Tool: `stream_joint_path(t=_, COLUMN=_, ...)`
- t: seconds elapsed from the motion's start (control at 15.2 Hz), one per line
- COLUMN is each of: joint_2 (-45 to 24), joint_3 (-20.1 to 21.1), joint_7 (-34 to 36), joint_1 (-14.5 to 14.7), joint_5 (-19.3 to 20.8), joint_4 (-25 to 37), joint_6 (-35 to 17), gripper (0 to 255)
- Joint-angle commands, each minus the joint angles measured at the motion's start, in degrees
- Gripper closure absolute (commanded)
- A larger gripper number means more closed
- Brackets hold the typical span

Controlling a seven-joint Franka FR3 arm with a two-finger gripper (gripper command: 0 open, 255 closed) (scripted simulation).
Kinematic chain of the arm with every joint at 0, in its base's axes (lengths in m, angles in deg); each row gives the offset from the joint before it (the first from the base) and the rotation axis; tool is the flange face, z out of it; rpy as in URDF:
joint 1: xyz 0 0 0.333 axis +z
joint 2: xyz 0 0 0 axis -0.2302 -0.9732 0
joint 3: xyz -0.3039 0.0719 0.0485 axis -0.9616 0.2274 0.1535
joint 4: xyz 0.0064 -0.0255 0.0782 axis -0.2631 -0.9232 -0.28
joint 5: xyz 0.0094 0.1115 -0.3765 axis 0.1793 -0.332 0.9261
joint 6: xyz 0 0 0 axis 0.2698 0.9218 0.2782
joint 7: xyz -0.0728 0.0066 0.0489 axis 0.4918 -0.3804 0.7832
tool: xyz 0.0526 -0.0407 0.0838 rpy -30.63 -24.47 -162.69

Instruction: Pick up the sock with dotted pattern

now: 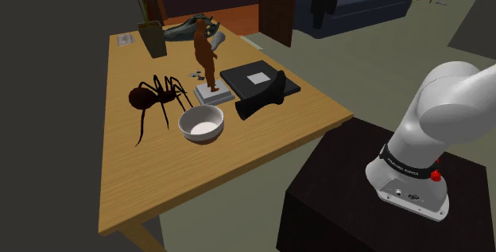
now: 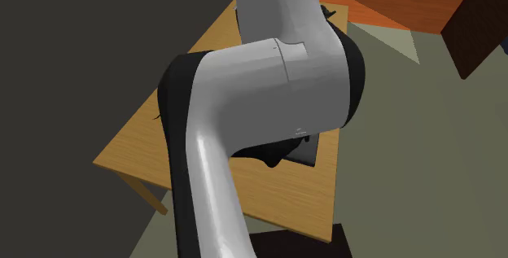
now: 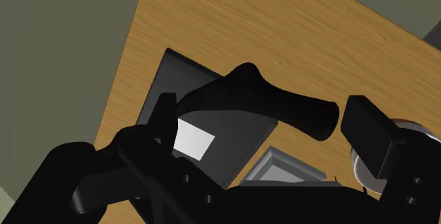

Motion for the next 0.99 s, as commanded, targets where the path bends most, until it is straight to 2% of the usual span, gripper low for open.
stream_joint_path(t=0.0, joint_2=0.0, joint_3=0.0, joint_7=0.0, joint_1=0.0, joint_5=0.0, joint_4=0.0, joint_6=0.0, gripper=0)
stream_joint_path(t=0.46, joint_2=-7.76, joint_3=-4.01, joint_7=-13.78, joint_1=3.36, joint_5=3.87, joint_4=-6.15, joint_6=-13.71, gripper=0)
stream_joint_path(t=0.92, joint_2=-18.86, joint_3=-7.13, joint_7=-26.66, joint_1=6.14, joint_5=7.15, joint_4=-8.9, joint_6=-27.55, gripper=0)
